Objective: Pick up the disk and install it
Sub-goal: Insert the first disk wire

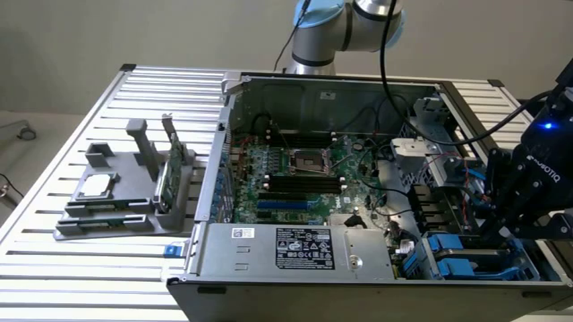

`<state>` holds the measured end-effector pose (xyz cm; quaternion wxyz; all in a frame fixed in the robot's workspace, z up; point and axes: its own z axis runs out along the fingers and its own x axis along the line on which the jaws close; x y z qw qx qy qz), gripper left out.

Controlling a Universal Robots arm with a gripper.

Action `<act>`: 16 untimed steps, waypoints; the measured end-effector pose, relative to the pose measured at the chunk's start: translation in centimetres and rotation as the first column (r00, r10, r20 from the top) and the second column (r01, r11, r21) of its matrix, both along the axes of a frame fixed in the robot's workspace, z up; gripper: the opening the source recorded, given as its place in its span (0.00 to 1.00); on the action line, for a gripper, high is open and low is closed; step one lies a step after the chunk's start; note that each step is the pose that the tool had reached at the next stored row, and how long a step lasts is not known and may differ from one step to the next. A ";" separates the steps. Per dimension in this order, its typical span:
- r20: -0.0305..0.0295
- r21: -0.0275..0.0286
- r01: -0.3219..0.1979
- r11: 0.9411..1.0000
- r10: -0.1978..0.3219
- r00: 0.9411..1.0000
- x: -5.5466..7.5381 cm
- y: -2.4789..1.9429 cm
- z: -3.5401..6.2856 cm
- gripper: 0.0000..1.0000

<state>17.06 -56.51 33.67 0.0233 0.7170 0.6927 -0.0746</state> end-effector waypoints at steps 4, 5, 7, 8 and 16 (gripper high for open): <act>0.000 0.000 0.000 1.000 0.000 1.000 0.0 0.00 -0.03 0.16; 0.000 0.000 0.000 1.000 0.000 1.000 0.0 0.00 -0.04 0.16; 0.000 0.000 0.000 1.000 0.000 1.000 0.0 0.00 -0.05 0.16; 0.000 0.000 0.000 1.000 0.000 1.000 0.0 0.00 -0.06 0.16; 0.000 0.000 0.000 1.000 0.000 1.000 0.0 0.07 -0.15 0.16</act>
